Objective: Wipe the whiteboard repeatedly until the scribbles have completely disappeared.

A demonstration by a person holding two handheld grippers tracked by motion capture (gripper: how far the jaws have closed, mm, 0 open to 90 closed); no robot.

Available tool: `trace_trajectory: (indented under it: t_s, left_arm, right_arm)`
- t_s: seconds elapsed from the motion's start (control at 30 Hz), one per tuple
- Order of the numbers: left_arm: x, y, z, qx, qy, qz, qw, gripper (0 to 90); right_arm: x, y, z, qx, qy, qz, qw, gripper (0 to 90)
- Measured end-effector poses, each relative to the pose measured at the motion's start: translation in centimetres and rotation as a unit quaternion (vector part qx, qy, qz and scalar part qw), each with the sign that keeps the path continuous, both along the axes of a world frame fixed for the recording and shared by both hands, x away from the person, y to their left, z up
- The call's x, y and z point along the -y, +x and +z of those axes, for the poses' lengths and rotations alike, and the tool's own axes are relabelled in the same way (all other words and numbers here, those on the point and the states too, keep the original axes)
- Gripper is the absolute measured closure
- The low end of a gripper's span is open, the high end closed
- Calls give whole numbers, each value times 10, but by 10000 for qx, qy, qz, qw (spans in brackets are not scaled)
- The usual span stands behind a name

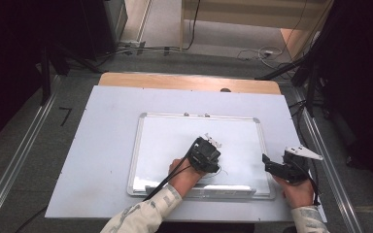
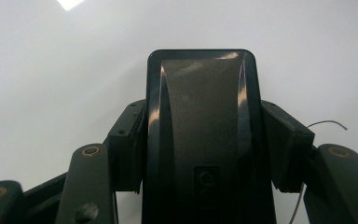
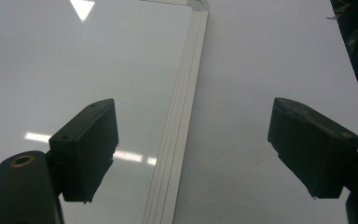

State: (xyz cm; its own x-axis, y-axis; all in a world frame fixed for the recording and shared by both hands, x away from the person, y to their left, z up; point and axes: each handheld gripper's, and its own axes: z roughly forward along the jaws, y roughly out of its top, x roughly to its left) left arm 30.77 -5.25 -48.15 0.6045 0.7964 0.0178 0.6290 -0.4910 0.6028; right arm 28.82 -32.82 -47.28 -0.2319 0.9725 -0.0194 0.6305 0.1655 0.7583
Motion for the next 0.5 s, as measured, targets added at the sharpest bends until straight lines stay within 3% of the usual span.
trace_trajectory:
  t_s: [0.5]
  left_arm:
    - [21, 2, 0, -4, -11, -77, 10000, 410]
  right_arm:
    - [0, 0, 0, -8, 10, -18, 10000, 147]
